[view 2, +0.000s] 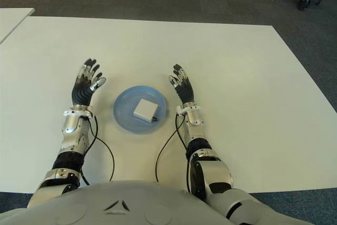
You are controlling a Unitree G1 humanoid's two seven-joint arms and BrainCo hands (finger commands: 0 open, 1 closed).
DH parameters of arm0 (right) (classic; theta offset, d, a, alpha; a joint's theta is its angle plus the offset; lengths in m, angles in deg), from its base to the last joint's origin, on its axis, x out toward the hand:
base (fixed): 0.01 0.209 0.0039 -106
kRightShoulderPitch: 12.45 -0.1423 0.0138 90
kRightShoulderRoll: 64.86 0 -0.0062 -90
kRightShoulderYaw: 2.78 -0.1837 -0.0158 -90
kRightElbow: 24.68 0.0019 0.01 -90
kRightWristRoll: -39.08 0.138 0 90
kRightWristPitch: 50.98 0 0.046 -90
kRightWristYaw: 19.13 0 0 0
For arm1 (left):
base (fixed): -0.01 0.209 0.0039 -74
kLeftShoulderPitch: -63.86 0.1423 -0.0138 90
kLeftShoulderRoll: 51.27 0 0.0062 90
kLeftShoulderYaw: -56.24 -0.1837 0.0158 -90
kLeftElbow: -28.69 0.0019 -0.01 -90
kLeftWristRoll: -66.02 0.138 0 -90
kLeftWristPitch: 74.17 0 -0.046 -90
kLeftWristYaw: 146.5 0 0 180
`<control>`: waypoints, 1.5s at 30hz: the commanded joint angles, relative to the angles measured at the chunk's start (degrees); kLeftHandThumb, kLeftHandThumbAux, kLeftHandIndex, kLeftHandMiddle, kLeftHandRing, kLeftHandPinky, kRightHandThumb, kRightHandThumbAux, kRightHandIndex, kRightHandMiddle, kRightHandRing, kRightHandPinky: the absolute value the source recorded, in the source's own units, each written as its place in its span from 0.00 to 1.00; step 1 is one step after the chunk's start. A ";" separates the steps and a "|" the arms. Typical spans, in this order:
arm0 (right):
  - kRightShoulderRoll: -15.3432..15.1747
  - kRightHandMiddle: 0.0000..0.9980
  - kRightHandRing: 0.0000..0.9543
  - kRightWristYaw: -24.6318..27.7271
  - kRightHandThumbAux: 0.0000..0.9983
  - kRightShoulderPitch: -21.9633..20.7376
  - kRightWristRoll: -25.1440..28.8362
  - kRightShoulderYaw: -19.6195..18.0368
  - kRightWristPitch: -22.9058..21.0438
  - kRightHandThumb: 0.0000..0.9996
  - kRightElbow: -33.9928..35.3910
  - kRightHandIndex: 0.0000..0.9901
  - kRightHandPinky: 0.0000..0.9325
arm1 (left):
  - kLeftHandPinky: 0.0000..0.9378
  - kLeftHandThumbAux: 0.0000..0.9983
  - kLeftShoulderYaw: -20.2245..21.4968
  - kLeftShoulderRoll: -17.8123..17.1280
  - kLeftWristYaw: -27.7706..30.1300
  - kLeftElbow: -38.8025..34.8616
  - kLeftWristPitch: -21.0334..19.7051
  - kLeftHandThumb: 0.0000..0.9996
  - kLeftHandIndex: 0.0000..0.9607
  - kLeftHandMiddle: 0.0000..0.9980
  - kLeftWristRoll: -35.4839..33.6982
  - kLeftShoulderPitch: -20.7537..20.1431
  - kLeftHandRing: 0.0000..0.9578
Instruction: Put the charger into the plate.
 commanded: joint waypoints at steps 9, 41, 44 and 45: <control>-0.29 0.08 0.05 -0.16 0.51 2.40 0.37 -0.84 -1.29 0.00 -3.35 0.02 0.00 | 0.00 0.61 -0.25 -1.45 -3.47 2.57 -3.55 0.00 0.00 0.00 3.53 -0.32 0.00; -1.22 0.08 0.05 -2.43 0.51 2.36 -0.64 0.21 -2.56 0.00 -4.05 0.04 0.02 | 0.00 0.55 -2.00 -2.68 -5.95 3.87 -8.51 0.00 0.00 0.01 5.71 0.59 0.00; -1.32 0.09 0.05 -2.30 0.51 2.38 -0.58 0.29 -2.94 0.00 -4.01 0.04 0.02 | 0.00 0.54 -2.16 -2.62 -6.03 3.80 -8.44 0.00 0.00 0.01 5.80 0.54 0.00; -1.34 0.09 0.05 -2.34 0.51 2.36 -0.62 0.35 -3.14 0.00 -4.01 0.04 0.02 | 0.00 0.54 -2.23 -2.63 -6.07 3.88 -8.24 0.00 0.00 0.01 5.90 0.49 0.00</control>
